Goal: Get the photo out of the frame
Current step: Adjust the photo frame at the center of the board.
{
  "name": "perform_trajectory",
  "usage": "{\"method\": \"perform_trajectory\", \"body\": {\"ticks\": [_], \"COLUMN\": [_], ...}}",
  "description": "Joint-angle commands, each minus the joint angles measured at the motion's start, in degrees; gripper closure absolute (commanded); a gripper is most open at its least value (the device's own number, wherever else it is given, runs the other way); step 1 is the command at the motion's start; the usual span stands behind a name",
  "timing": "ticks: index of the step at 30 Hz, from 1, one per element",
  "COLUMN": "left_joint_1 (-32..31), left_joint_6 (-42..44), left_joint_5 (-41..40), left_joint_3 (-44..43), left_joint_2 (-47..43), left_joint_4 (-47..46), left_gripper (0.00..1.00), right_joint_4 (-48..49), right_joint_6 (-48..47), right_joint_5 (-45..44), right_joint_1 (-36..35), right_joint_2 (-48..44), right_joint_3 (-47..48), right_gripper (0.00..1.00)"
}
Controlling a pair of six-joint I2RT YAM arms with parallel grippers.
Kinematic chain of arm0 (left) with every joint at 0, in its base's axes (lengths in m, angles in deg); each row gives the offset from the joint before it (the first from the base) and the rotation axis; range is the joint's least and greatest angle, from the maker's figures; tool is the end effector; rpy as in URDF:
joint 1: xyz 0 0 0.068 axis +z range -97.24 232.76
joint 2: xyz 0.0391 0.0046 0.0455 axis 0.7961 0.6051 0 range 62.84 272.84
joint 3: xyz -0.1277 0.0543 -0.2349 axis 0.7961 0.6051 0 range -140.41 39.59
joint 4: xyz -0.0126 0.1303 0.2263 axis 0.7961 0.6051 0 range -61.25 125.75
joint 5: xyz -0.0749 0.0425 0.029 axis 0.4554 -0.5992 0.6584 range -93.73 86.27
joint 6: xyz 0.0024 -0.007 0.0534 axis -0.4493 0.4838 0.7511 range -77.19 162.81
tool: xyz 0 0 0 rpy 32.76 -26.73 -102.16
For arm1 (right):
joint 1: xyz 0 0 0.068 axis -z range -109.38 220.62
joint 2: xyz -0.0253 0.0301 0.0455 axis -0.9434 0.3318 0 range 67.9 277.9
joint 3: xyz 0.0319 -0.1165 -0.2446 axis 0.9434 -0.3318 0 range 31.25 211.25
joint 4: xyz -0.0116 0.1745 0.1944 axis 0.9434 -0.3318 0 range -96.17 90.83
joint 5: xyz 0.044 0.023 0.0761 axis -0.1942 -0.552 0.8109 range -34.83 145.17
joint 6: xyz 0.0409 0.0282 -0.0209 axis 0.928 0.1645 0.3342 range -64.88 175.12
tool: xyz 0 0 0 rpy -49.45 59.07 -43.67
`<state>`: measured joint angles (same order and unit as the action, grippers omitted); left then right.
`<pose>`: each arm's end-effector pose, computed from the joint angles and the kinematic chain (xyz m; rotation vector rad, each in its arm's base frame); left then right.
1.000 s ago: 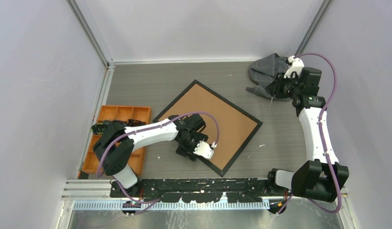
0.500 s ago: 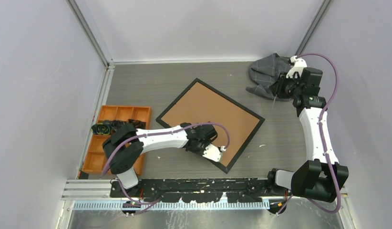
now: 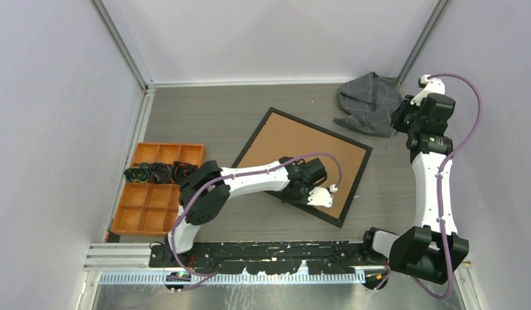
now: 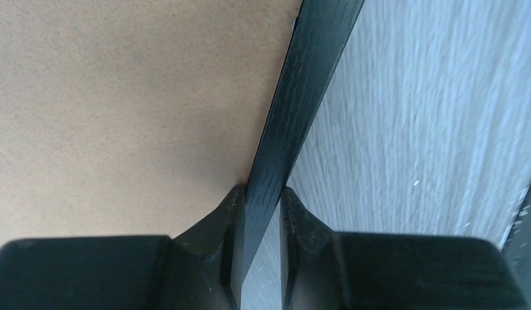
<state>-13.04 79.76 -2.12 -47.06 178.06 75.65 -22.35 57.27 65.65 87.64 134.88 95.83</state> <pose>0.1646 -0.3688 0.1819 2.2690 1.8062 -0.1314 0.2528 -0.0705 0.3591 0.2197 1.9974 0.0189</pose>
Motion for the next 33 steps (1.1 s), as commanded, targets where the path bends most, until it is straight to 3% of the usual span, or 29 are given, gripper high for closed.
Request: {"method": "perform_trajectory", "body": {"ticks": [1, 7, 11, 13, 17, 18, 21, 24, 28, 33], "left_joint_1": [-0.67, -0.57, 1.07, 2.43, 7.15, 8.91, 14.24, 18.01, 21.08, 27.58], "left_joint_6": [-9.86, -13.15, -13.5, -13.26, -14.2, -14.38, -14.45, -15.52, -13.83, -16.9], "left_joint_5": [19.9, 25.93, 25.51, 23.67, 19.78, 18.71, 15.3, 5.78, -9.33, -10.61], "left_joint_3": [-4.32, -10.49, -10.03, -9.46, -7.28, -6.72, -6.75, -11.34, -19.11, -35.03], "left_joint_2": [7.82, 8.17, 2.22, -1.38, -8.8, -10.31, -13.1, -10.81, -2.95, 13.33], "left_joint_4": [-0.53, 1.22, 0.48, -0.09, -4.0, -5.85, -11.67, -14.87, -18.6, -14.77], "left_gripper": [0.91, 0.9, 0.76, 0.6, 0.05, 0.01, 0.0, 0.0, 0.0, 0.0], "right_joint_4": [6.02, 6.72, 6.98, 7.01, 7.01, 7.0, 6.92, 6.52, 6.17, 5.66], "right_joint_6": [2.46, 2.99, 3.12, 3.13, 3.05, 2.94, 2.73, 2.68, 2.88, 3.49], "right_joint_5": [-6.61, -7.67, -7.12, -6.62, -5.96, -5.87, -5.68, -5.17, -3.7, -1.66], "right_joint_1": [0.51, 1.03, 1.51, 1.59, 1.6, 1.62, 1.62, 1.66, 2.0, 3.02], "right_joint_2": [-3.06, -2.65, -2.49, -2.23, -1.83, -1.63, -1.12, -0.65, -0.19, 0.46], "right_joint_3": [-0.59, -1.17, -1.71, -1.68, -1.81, -1.86, -2.0, -2.08, -2.26, -2.5], "right_gripper": [0.99, 0.99, 0.99, 0.99, 0.99, 0.99, 0.99, 0.99, 0.99, 0.99]}}
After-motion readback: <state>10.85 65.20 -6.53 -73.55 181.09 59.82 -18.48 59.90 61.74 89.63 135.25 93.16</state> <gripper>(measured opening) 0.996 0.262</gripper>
